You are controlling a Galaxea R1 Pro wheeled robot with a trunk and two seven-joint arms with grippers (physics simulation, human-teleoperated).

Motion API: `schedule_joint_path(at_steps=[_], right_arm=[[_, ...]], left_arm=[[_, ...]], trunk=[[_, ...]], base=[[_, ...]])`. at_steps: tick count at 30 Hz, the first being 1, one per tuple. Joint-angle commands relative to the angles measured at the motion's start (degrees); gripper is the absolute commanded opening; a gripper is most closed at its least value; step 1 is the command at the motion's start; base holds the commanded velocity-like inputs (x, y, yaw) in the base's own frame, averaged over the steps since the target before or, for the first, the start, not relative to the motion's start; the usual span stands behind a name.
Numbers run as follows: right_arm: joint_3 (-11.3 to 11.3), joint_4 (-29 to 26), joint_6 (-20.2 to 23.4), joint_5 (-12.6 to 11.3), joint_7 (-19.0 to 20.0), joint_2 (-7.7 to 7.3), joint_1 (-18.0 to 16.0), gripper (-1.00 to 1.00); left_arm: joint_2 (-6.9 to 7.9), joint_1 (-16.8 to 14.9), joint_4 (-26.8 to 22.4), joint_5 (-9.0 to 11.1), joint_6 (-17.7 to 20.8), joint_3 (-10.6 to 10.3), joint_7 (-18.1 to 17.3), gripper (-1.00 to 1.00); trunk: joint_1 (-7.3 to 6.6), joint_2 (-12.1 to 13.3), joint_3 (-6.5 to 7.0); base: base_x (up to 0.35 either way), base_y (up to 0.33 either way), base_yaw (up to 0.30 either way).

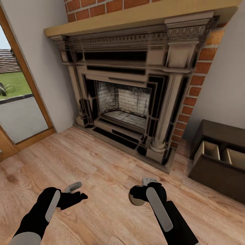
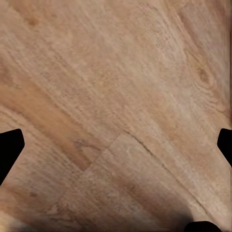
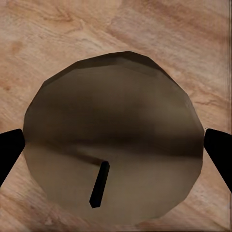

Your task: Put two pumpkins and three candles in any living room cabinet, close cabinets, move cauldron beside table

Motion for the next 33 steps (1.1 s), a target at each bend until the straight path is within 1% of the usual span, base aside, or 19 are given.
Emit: schedule_joint_path(at_steps=[1, 11, 16, 25, 30, 33], right_arm=[[0.00, 0.03, -0.01, -0.01, 0.00, 0.00, 0.00, -1.00], [0.04, 0.00, -0.29, -0.01, 0.00, 0.00, 0.00, -1.00], [0.08, 0.00, -0.41, -0.09, 0.00, 0.00, 0.00, -1.00], [0.16, 0.00, -0.58, -0.10, 0.05, 0.00, 0.00, -1.00], [0.17, 0.00, -0.55, -0.10, 0.08, 0.00, 0.00, -1.00], [0.16, 0.00, -0.55, -0.10, 0.09, 0.00, 0.00, -1.00]], left_arm=[[0.00, 0.00, 0.00, 0.00, 0.00, 0.00, 0.00, 1.00], [0.00, 0.00, 0.00, 0.00, 0.00, 0.00, 0.00, 1.00], [0.00, 0.00, 0.00, 0.00, 0.00, 0.00, 0.00, 1.00], [0.00, 0.00, 0.00, 0.00, 0.00, 0.00, 0.00, 1.00], [0.00, 0.00, 0.00, 0.00, -0.07, 0.00, 0.00, 1.00], [0.00, 0.00, 0.00, 0.00, -0.09, 0.00, -0.06, 1.00]], trunk=[[-0.23, 0.41, 0.12], [-2.42, 4.43, 1.24], [-3.52, 6.43, 1.83], [-5.50, 10.04, 3.39], [-6.60, 12.05, 4.29], [-6.60, 12.05, 4.29]], base=[[0.000, 0.000, -0.227], [0.000, 0.000, -0.206], [0.000, 0.000, -0.039], [0.000, 0.000, -0.005], [0.000, 0.000, -0.178], [0.000, 0.000, -0.267]])
